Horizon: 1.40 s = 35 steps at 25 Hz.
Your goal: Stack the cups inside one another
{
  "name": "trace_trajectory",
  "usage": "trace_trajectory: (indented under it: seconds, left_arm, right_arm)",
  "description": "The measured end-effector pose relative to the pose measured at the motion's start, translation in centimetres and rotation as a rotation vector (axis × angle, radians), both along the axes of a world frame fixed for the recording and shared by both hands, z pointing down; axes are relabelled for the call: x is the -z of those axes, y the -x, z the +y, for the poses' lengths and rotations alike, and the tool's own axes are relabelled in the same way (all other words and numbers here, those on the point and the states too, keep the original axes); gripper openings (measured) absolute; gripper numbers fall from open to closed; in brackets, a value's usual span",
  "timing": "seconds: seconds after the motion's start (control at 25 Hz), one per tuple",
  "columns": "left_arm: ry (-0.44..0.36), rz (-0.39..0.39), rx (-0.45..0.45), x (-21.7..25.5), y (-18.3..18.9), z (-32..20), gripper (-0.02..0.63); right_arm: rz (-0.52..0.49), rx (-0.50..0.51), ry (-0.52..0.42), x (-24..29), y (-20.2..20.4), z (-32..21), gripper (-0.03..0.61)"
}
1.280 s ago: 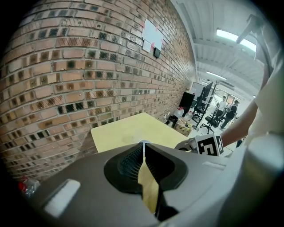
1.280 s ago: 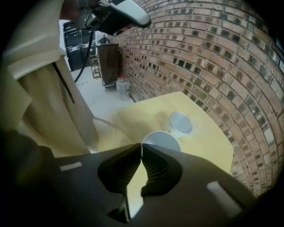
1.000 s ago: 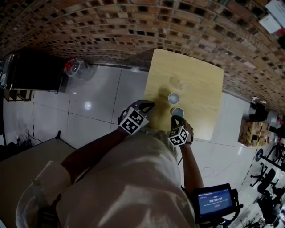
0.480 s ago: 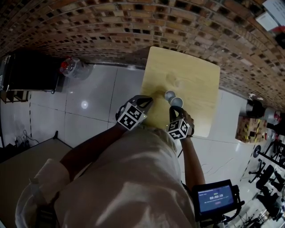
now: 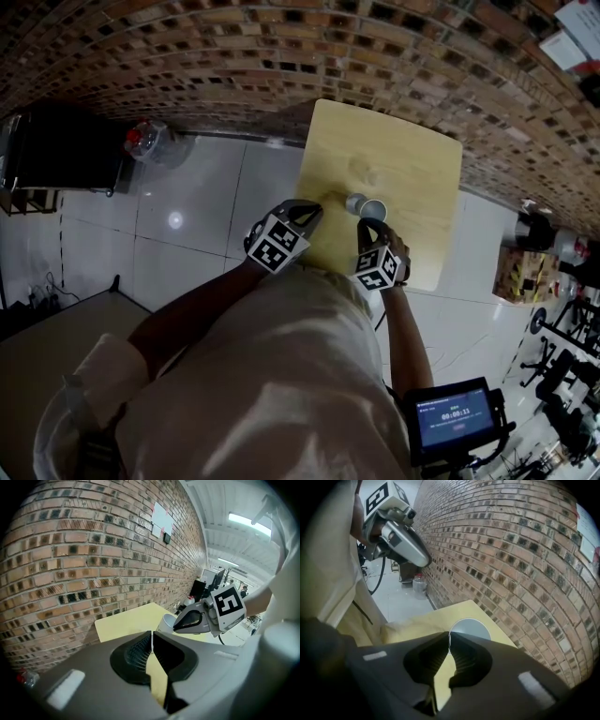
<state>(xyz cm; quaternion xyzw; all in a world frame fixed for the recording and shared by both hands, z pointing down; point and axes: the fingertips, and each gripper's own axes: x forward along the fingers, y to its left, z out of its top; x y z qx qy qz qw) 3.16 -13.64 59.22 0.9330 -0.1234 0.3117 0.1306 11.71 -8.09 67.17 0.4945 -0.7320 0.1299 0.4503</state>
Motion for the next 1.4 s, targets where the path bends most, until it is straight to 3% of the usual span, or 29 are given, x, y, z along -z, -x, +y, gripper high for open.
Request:
trace_trajectory:
  seconds: [0.4,1.4]
  left_arm:
    - [-0.003,-0.006,0.037,-0.1,1.0,-0.8,0.032]
    - [-0.009,-0.012,0.131,0.0,3.5,-2.4,0.031]
  right_arm:
    - [0.003,0.026,0.022,-1.0,-0.3,-1.4,0.014]
    - [-0.012,0.102,0.199,-7.8,0.9,-1.8,0.014]
